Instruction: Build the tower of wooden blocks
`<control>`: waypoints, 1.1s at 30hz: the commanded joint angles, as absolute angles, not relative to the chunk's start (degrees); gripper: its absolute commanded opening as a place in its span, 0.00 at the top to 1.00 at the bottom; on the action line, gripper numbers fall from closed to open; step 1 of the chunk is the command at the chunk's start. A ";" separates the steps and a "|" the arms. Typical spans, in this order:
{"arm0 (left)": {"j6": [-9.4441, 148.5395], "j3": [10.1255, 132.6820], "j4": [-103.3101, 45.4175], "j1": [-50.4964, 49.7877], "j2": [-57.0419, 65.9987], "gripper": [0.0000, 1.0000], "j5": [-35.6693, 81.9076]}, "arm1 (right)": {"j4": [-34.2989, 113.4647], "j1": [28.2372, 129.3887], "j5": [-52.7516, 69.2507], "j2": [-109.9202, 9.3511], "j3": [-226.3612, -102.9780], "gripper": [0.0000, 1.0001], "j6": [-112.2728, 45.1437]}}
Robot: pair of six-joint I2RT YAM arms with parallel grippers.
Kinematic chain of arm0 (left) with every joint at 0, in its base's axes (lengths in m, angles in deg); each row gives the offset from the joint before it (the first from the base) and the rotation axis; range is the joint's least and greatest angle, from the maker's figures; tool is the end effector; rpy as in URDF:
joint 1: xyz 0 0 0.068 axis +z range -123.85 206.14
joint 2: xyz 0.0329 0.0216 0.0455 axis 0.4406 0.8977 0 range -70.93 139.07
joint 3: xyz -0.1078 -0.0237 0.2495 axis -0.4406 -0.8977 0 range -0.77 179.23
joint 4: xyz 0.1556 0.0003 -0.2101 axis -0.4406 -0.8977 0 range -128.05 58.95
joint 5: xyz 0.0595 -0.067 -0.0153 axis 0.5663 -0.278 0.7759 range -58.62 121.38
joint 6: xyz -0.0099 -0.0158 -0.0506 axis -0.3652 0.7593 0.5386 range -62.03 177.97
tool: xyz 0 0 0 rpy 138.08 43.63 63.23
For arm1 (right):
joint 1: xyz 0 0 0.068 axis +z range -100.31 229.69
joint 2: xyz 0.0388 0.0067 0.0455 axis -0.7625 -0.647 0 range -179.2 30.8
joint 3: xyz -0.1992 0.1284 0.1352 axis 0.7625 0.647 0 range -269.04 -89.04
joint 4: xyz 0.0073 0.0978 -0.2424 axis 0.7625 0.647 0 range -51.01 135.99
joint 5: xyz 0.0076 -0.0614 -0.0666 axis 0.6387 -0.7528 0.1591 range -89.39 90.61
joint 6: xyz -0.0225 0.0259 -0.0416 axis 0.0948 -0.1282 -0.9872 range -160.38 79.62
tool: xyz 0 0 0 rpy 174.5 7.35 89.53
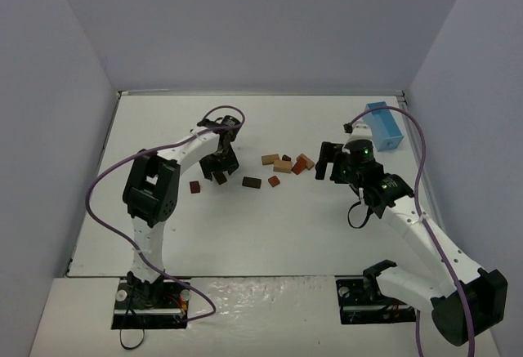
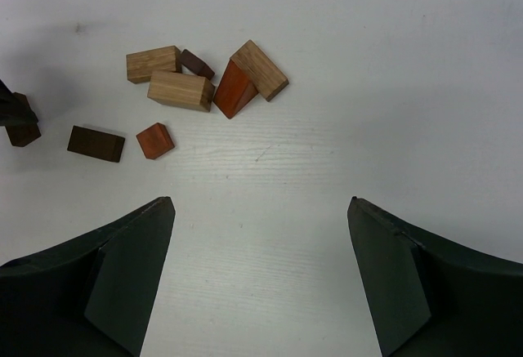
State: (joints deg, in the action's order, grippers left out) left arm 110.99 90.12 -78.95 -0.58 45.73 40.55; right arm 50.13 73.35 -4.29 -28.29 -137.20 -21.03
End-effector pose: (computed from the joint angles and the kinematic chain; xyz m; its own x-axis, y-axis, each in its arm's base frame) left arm 0.3739 -0.1819 0.1922 -0.8383 -0.4609 -0.2913 -0.4418 0.8873 -0.1325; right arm 0.2190 0.0927 0.3114 -0.4332 0.1707 -0.8850 -0.1949 0.9409 0.2768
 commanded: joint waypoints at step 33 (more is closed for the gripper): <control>84.40 98.64 -78.98 10.65 43.58 1.00 39.37 | 48.28 72.71 -0.44 -29.97 -136.96 0.15 -22.56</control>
State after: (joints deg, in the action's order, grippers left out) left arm 91.18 97.08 -78.75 10.18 45.22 41.41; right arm 50.11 73.22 -1.74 -29.03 -136.37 -22.01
